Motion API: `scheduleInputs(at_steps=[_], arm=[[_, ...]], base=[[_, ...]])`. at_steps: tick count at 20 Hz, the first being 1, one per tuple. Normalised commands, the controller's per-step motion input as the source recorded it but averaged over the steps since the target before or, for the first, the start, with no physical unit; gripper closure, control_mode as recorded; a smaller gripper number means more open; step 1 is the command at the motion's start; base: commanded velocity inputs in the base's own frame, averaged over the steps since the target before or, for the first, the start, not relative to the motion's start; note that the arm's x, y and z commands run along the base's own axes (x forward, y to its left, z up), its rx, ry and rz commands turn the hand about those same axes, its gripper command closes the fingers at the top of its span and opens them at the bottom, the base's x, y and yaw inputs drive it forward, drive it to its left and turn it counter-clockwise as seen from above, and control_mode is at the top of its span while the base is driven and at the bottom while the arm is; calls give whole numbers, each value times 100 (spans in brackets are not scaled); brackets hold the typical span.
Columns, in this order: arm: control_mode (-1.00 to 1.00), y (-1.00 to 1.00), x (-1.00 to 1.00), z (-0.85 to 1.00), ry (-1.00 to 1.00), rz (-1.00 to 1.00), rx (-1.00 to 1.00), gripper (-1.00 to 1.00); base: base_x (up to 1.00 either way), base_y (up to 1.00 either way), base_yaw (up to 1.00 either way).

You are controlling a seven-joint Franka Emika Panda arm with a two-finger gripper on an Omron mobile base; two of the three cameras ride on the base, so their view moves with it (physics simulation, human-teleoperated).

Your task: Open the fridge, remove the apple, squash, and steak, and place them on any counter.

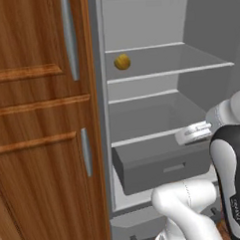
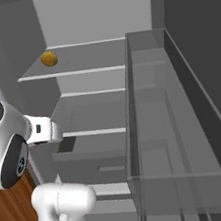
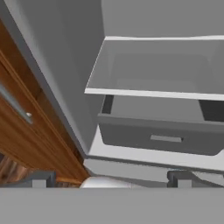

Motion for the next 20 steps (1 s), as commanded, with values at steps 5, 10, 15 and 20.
scheduleInputs(at_steps=[5,10,15,20], arm=[[-100,0,1,0,2,0,0,-100],[-100,0,13,1,14,0,0,-100],[-100,-10,29,12,6,1,0,-100],[-100,0,70,27,-7,6,10,-100]], base=[[28,-2,0],[0,0,0],[0,0,0],[0,0,0]])
